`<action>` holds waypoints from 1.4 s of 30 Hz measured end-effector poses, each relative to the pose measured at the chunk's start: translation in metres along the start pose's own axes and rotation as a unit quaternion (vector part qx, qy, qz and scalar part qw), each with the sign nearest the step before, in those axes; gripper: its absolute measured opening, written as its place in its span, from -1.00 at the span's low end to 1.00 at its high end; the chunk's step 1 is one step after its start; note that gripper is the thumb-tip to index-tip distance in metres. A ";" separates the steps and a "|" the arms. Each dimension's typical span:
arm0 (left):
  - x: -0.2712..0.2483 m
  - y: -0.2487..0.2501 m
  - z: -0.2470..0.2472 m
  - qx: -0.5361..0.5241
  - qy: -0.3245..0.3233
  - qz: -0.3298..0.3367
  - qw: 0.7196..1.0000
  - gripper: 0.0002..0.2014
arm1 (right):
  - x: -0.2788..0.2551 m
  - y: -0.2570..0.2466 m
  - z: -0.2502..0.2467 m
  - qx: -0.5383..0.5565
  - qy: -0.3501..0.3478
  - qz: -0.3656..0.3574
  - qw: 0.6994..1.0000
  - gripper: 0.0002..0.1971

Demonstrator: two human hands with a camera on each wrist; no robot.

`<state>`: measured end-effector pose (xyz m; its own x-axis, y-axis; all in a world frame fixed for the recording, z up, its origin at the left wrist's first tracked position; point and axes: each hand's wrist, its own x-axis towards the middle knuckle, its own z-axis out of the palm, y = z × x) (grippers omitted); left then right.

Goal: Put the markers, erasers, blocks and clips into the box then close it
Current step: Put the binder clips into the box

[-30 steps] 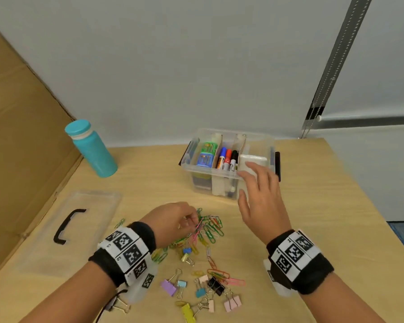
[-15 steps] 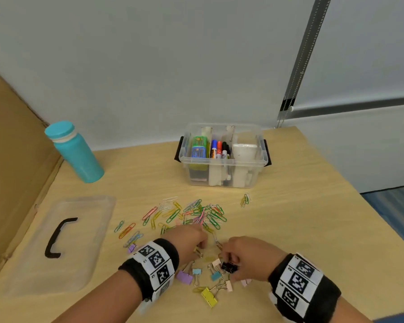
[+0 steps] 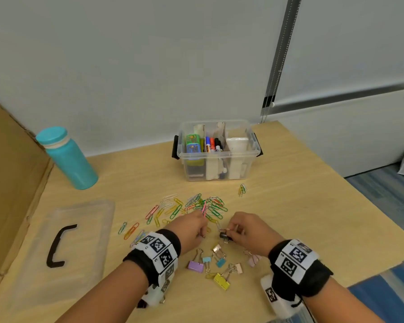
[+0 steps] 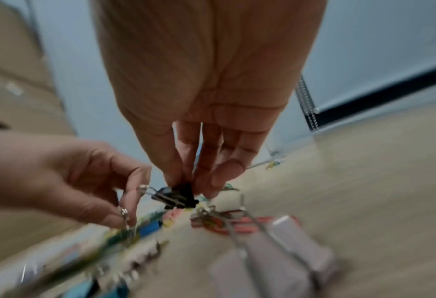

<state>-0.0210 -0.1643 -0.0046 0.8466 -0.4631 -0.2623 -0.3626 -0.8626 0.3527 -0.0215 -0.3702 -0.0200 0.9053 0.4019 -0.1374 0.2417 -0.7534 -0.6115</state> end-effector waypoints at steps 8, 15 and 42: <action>-0.026 0.009 -0.001 -0.106 -0.006 0.022 0.994 -0.79 | -0.006 -0.009 -0.008 0.578 0.013 0.132 0.805 -0.78; -0.029 0.013 0.017 -0.004 -0.036 0.074 0.997 -0.75 | -0.008 -0.015 -0.006 0.671 0.011 0.169 0.722 -0.85; -0.016 -0.014 0.003 -0.016 0.005 0.013 1.000 -0.78 | 0.009 -0.021 -0.015 0.083 -0.129 0.049 0.987 -0.87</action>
<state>-0.0308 -0.1454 -0.0084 0.8407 -0.4834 -0.2438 -0.3721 -0.8430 0.3884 -0.0137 -0.3586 0.0031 0.7969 0.4668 -0.3833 0.0771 -0.7081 -0.7019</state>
